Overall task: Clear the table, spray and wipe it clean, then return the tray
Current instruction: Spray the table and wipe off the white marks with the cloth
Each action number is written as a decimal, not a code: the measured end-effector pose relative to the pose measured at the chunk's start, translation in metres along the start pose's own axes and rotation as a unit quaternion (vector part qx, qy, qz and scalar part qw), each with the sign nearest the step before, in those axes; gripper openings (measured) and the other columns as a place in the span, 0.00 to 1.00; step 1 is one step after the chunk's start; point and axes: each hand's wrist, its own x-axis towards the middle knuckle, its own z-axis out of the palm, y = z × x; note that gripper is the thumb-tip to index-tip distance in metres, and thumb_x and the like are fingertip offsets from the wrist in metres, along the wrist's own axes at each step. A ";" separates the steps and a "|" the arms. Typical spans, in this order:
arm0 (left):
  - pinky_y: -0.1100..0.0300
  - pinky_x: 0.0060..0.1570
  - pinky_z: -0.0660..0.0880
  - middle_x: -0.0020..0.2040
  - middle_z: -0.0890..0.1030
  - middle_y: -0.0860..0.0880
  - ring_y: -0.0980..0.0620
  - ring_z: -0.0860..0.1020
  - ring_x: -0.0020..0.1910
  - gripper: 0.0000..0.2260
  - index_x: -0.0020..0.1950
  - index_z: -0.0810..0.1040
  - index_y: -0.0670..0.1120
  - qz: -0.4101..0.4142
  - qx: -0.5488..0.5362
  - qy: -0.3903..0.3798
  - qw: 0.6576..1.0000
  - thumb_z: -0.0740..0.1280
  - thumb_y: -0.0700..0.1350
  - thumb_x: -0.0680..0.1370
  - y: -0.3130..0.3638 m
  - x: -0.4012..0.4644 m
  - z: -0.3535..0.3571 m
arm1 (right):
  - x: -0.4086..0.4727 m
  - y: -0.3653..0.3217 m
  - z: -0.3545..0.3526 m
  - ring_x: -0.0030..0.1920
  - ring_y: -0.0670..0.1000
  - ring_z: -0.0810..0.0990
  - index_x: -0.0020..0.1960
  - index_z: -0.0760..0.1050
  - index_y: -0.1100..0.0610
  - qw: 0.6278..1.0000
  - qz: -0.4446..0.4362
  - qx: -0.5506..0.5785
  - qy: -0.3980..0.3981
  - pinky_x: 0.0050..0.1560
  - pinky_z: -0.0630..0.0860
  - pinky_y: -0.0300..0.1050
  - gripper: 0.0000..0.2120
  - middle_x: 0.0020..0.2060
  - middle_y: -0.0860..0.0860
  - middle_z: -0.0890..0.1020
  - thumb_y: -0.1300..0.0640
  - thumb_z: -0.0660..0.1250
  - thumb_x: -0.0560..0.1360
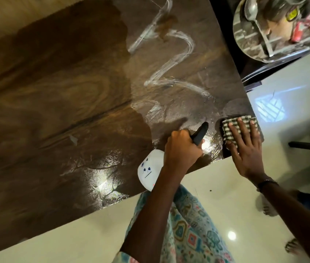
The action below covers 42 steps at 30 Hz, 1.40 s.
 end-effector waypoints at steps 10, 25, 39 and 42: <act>0.52 0.38 0.78 0.35 0.81 0.43 0.41 0.80 0.38 0.14 0.37 0.75 0.44 -0.037 -0.025 0.067 0.997 0.71 0.53 0.71 -0.027 0.003 -0.014 | 0.092 -0.036 -0.006 0.77 0.60 0.49 0.77 0.56 0.48 0.999 -0.001 -0.025 0.020 0.75 0.49 0.62 0.26 0.77 0.52 0.56 0.45 0.49 0.79; 0.53 0.37 0.74 0.35 0.82 0.43 0.40 0.80 0.39 0.12 0.41 0.80 0.41 -0.124 -0.079 0.180 0.973 0.73 0.50 0.71 -0.008 -0.003 0.031 | 0.120 0.016 -0.035 0.77 0.59 0.51 0.77 0.52 0.46 0.989 -0.128 -0.046 -0.054 0.75 0.52 0.60 0.27 0.77 0.52 0.59 0.47 0.52 0.79; 0.55 0.31 0.74 0.32 0.81 0.44 0.44 0.80 0.32 0.14 0.42 0.80 0.40 -0.162 -0.095 0.240 0.952 0.73 0.52 0.71 -0.033 -0.031 0.040 | 0.096 -0.026 -0.008 0.78 0.55 0.47 0.77 0.52 0.44 0.938 -0.313 -0.082 -0.124 0.76 0.48 0.56 0.27 0.77 0.49 0.56 0.47 0.54 0.80; 0.67 0.24 0.63 0.24 0.73 0.52 0.49 0.76 0.25 0.12 0.41 0.80 0.40 -0.197 -0.088 0.264 0.940 0.72 0.49 0.72 -0.041 -0.041 0.042 | 0.092 -0.027 -0.004 0.78 0.55 0.46 0.76 0.54 0.44 0.942 -0.301 -0.084 -0.122 0.76 0.47 0.57 0.27 0.77 0.49 0.57 0.48 0.56 0.79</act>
